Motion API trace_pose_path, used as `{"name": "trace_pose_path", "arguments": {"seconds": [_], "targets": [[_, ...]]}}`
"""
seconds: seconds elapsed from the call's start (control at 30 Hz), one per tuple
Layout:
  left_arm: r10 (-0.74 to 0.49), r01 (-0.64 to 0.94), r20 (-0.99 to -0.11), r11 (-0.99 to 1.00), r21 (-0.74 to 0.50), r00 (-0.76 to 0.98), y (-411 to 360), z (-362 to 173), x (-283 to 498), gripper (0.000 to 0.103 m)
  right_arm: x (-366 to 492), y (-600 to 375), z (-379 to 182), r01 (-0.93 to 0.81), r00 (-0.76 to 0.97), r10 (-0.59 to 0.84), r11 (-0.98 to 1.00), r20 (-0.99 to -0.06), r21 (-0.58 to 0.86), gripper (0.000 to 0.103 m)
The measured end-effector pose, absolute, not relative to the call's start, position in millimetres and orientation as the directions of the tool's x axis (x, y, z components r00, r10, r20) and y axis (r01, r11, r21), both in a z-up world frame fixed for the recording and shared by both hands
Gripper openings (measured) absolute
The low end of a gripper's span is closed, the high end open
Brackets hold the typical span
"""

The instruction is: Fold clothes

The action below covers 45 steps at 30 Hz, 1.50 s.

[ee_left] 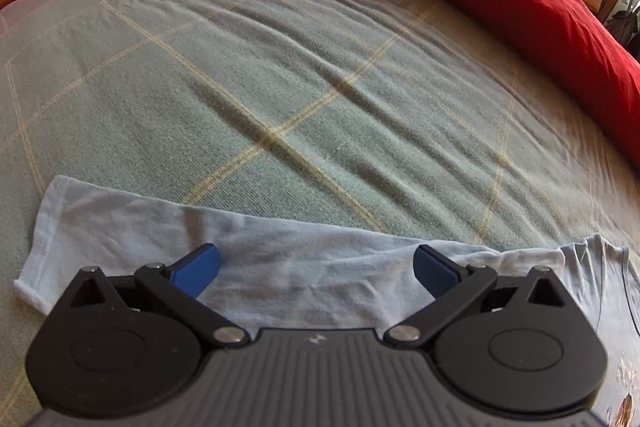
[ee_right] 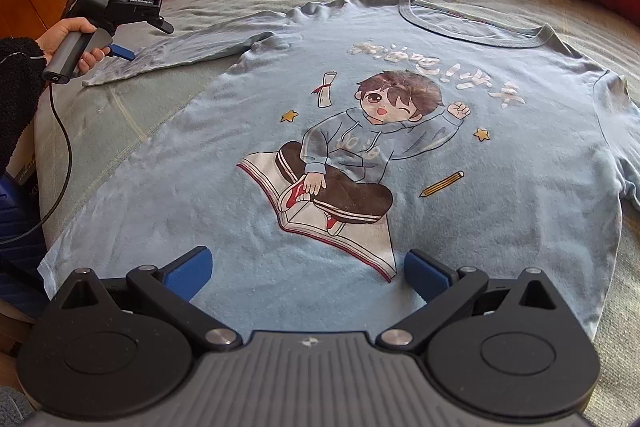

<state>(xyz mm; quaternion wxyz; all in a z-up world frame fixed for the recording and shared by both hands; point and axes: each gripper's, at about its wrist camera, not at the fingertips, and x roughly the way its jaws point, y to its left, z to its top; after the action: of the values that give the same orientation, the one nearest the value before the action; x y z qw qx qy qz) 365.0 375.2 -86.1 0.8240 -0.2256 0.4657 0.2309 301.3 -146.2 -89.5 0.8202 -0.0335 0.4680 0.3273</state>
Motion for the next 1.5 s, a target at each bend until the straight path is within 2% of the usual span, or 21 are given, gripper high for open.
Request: {"name": "trace_pose_path", "arguments": {"seconds": [0.13, 0.23, 0.53, 0.73, 0.87, 1.03, 1.1, 1.2, 1.3, 1.5], "targets": [[0.274, -0.619, -0.851, 0.782, -0.074, 0.448, 386.3, -93.1, 366.7, 0.102, 302.5, -146.4, -90.4, -0.571, 0.347, 0.509, 0.781, -0.788, 0.253, 0.103], [0.296, -0.676, -0.856, 0.733, -0.082, 0.424, 393.7, -87.0, 363.4, 0.102, 302.6, -146.6, -91.0, -0.571, 0.348, 0.511, 0.781, -0.786, 0.254, 0.103], [0.07, -0.486, -0.825, 0.835, -0.259, 0.56, 319.2, -72.7, 384.8, 0.102, 299.9, -144.7, -90.7, -0.579, 0.358, 0.5, 0.781, -0.789, 0.233, 0.103], [0.123, -0.541, -0.843, 0.813, -0.217, 0.524, 311.4, -91.1, 411.8, 0.102, 301.7, -147.9, -91.2, -0.57, 0.353, 0.513, 0.781, -0.783, 0.254, 0.103], [0.106, -0.517, -0.812, 0.816, -0.259, 0.574, 298.3, -76.8, 415.1, 0.102, 301.7, -148.2, -90.7, -0.57, 0.353, 0.513, 0.781, -0.782, 0.255, 0.103], [-0.019, -0.388, -0.82, 0.875, -0.29, 0.571, 256.3, -80.3, 419.4, 0.102, 301.8, -148.7, -91.0, -0.566, 0.353, 0.515, 0.782, -0.781, 0.26, 0.103], [-0.029, -0.374, -0.837, 0.886, -0.274, 0.546, 245.0, -89.2, 428.0, 0.102, 301.9, -148.3, -91.0, -0.563, 0.354, 0.513, 0.784, -0.782, 0.26, 0.103], [0.018, -0.392, -0.86, 0.895, -0.213, 0.51, 232.3, -93.2, 434.7, 0.102, 302.1, -149.2, -90.7, -0.56, 0.354, 0.515, 0.785, -0.781, 0.264, 0.103], [-0.014, -0.359, -0.844, 0.901, -0.243, 0.536, 217.5, -75.7, 422.8, 0.102, 303.4, -154.5, -88.3, -0.541, 0.349, 0.527, 0.789, -0.775, 0.292, 0.103], [-0.017, -0.273, -0.824, 0.939, -0.208, 0.567, 180.3, -19.4, 385.2, 0.102, 293.5, -160.6, -67.8, -0.524, 0.402, 0.518, 0.807, -0.755, 0.274, 0.103]]}}
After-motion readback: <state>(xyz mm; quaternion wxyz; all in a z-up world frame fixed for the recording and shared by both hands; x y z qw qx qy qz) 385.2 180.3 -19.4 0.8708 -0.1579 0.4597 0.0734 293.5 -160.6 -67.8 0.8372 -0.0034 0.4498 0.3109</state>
